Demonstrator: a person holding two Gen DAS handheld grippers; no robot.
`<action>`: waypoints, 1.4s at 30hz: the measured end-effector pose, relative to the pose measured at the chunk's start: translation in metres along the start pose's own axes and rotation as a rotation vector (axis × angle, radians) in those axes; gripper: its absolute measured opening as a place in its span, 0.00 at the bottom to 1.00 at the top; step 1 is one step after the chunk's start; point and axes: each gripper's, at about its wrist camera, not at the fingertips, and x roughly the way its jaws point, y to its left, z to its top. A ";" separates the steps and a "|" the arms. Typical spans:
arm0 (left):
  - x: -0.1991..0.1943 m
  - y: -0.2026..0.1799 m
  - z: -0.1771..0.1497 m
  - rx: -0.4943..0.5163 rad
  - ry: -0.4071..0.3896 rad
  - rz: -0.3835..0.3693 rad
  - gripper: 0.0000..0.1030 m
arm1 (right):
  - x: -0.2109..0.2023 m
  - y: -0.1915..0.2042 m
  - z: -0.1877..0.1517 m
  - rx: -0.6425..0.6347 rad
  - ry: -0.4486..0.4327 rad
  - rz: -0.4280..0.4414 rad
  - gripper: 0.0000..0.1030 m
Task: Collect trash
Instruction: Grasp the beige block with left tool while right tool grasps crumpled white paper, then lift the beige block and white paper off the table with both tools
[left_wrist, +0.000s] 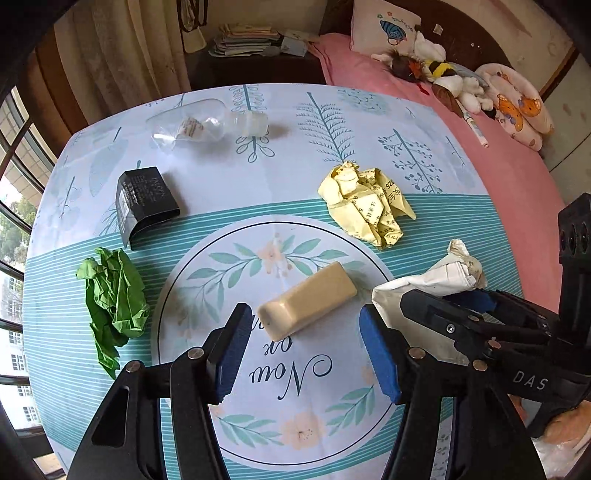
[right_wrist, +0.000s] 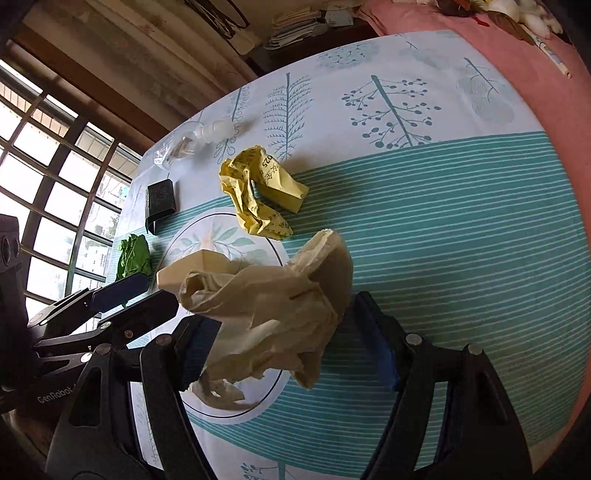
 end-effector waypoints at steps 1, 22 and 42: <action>0.005 0.000 0.002 0.005 0.004 0.004 0.60 | 0.002 0.000 0.001 -0.009 0.005 0.000 0.61; 0.022 -0.035 -0.001 0.184 0.015 0.067 0.25 | -0.011 -0.015 -0.011 -0.021 -0.043 0.039 0.05; -0.057 -0.016 -0.080 0.040 -0.065 -0.026 0.24 | -0.078 -0.001 -0.075 -0.032 -0.122 0.013 0.00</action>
